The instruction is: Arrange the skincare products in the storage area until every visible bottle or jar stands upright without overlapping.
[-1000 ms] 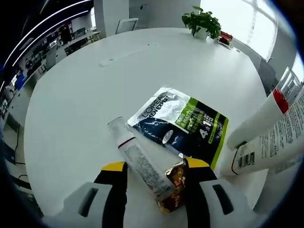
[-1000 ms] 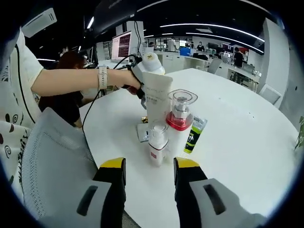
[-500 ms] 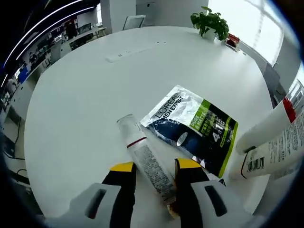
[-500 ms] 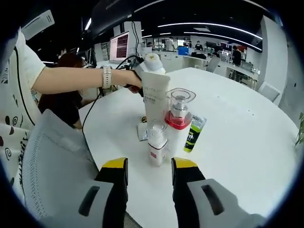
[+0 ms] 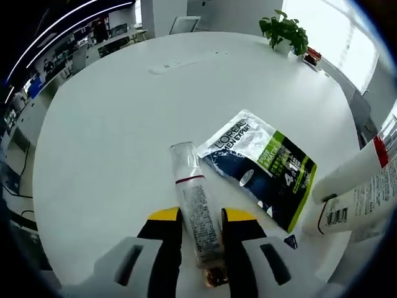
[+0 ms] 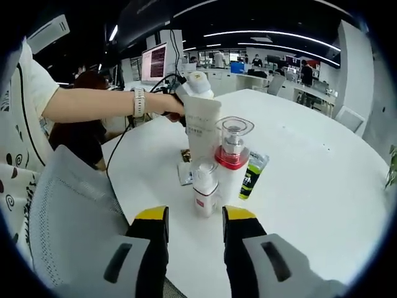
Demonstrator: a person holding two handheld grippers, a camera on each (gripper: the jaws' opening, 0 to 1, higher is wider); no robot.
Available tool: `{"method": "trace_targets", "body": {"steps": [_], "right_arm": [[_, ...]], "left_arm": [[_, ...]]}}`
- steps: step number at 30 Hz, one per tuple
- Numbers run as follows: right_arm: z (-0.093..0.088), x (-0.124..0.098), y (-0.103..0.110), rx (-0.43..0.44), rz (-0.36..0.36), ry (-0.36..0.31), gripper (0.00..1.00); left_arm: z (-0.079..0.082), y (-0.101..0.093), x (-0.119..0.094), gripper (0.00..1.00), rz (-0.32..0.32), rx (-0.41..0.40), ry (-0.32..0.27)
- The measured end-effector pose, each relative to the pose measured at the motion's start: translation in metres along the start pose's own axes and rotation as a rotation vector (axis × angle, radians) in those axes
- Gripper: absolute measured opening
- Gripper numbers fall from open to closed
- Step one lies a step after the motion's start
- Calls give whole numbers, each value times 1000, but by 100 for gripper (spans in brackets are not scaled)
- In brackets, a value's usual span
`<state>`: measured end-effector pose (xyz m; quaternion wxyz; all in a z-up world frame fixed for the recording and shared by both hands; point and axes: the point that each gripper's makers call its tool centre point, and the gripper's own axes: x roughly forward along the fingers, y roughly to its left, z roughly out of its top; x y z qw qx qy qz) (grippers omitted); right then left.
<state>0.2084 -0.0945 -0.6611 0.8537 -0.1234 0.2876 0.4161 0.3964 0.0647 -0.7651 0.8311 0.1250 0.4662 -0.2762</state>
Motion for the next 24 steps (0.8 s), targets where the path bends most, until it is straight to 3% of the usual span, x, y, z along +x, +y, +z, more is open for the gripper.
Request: {"method": "trace_targets", "body": {"steps": [5,13,24], "right_arm": [[1,-1,0,4,-3,-9,35],[5,-3,2,-1,2,-33,39],[7,-4,10,-18,11,-36,41]], "left_arm": [[-3,4,-3,16,16,-12,1],[2,8,-15,15,63,4,-51],[-7,1,-40,15,53,1,-107]]}}
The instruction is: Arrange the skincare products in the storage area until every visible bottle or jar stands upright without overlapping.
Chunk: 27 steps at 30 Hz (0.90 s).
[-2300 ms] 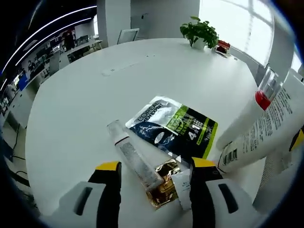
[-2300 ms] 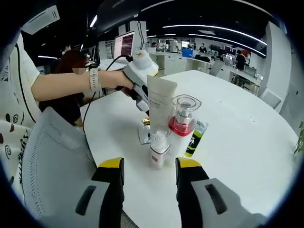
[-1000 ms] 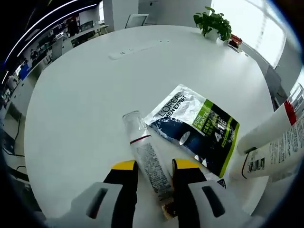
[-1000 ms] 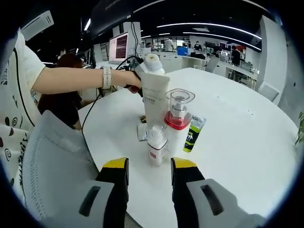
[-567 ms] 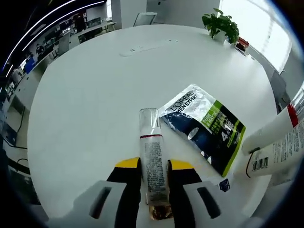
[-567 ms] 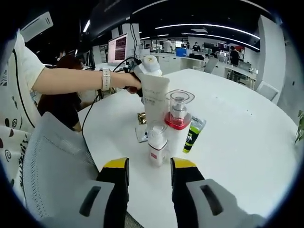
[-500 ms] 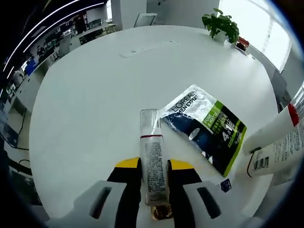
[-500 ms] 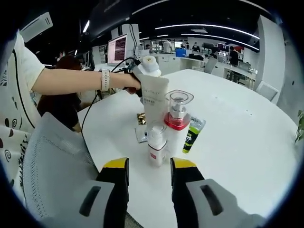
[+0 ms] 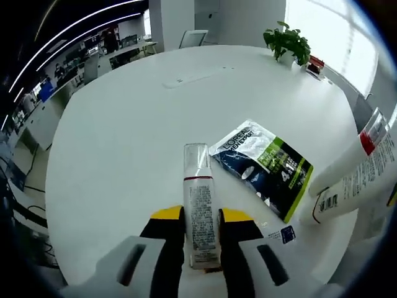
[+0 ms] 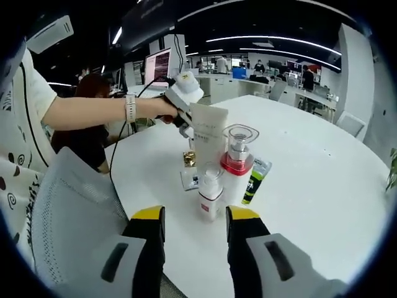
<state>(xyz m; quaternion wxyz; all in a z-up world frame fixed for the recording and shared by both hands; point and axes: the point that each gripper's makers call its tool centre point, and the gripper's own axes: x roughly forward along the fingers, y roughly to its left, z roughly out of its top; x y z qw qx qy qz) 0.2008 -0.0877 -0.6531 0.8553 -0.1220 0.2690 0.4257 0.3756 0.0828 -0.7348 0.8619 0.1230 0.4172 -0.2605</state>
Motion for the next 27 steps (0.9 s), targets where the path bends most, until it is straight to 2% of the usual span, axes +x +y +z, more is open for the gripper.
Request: {"method": "trace_targets", "body": {"steps": [8,16,18,21,24,27], "right_arm": [[3,-1,1,3,-2,-10,42],[9,-7,5,3,-11,-35,39],[9,-8,7,0,-11,-34,38],[10,-8,7,4,-12,-42,37],[11,-9,8,10,-11,-48,36],[11,-8,9,14,-11,-49,36]], "left_arm": [[1,-2,-16,16,-1,21,-42],[-4,-10,-37,16,-14,17,-95],[-13,-17,-49,16,-13,22,-102],[-15,-18,-51,16,-28,21,-121],[-26,-23,-61,16,-28,8,-123],[-29,-25,-66,16,-27,15,-129]]}}
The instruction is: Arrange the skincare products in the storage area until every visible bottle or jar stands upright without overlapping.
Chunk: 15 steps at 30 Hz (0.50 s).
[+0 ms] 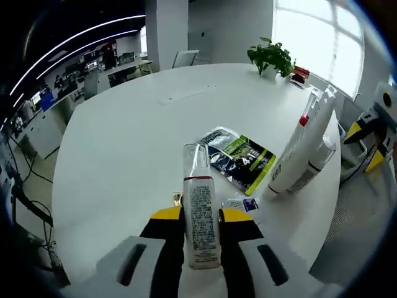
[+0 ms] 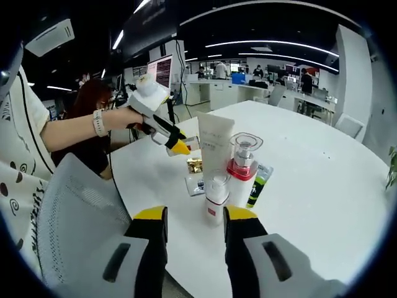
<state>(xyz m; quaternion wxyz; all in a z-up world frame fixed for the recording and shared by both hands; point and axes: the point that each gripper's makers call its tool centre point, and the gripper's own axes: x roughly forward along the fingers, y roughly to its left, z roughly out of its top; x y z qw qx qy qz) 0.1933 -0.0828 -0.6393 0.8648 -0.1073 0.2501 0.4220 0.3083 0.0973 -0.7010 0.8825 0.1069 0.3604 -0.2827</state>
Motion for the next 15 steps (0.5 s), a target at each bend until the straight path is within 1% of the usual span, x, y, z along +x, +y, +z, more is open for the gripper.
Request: {"method": "trace_targets", "body": {"steps": [1,3,4,8,11,12,14,15], "right_arm": [[0,0,1,0,1,-1,37],[1,1,1,-1,-1,-4,36],[1,1,2,2,0,-5,36],[5,-1,2,5,-7,-23,34],[6,0,3,13,-1,-28,35],[7,1,4,16,2,-32,35],[8,2,6,16,5,-33,38],[8,3,7,11,8,-33,37]], "left_arm": [[-1,0,-3,16,0,-2,-6],[0,-4,-9,16,-7,-6,-38],[-4,-9,-14,16,-9,-19,-34],[-5,-14,-19,16,-9,-7,-47],[-7,-26,-27,16,-15,0,-73],[-5,-24,-28,16,-13,7,-91],[-7,-31,-33,16,-14,6,-97],[-7,-35,-34,16,-22,8,-105]]}}
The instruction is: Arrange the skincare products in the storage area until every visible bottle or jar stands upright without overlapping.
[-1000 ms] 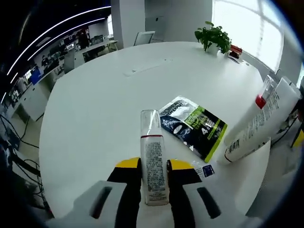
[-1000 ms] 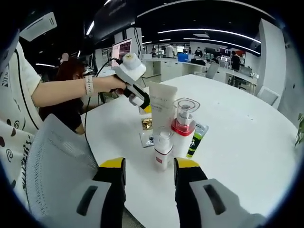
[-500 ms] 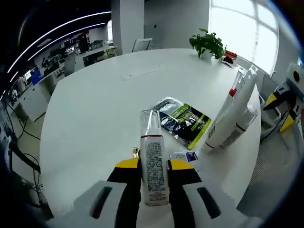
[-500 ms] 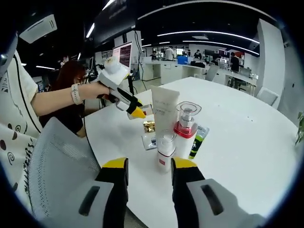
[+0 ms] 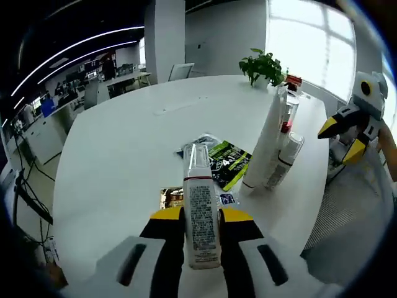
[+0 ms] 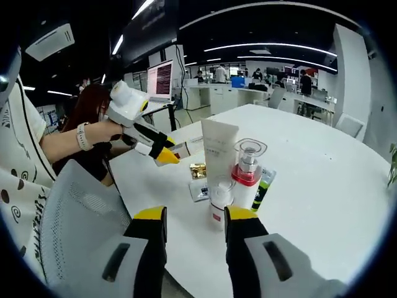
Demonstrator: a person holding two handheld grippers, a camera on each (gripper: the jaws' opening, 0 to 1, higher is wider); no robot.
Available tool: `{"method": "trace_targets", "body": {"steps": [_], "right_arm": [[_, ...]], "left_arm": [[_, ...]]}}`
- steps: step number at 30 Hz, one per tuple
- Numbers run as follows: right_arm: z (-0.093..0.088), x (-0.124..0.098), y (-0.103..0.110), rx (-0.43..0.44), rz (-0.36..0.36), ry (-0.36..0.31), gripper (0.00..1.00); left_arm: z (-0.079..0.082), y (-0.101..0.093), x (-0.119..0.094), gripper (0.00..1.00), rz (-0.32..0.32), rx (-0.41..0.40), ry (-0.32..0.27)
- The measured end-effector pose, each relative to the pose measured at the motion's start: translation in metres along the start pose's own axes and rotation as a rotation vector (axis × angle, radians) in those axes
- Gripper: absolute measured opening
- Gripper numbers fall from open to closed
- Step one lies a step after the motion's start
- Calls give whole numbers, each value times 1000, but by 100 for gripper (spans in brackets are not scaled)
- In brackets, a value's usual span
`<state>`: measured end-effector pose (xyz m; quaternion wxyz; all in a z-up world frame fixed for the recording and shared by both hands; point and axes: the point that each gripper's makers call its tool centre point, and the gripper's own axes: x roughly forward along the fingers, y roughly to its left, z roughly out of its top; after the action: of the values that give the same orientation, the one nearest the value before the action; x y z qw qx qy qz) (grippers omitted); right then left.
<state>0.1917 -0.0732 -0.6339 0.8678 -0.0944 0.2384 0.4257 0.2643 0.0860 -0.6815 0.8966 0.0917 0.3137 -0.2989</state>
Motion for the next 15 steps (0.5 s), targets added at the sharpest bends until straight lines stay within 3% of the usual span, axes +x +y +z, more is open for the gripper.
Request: {"method": "trace_targets", "body": {"steps": [9,15], "right_arm": [[8,7,12,18,33,-49,33],[14,13,19,61,58,-95,31]], "left_arm": [[-6,-20,-14,16,-24,7,-22],[-6,-44,-22,16,-60,61,-49]]}}
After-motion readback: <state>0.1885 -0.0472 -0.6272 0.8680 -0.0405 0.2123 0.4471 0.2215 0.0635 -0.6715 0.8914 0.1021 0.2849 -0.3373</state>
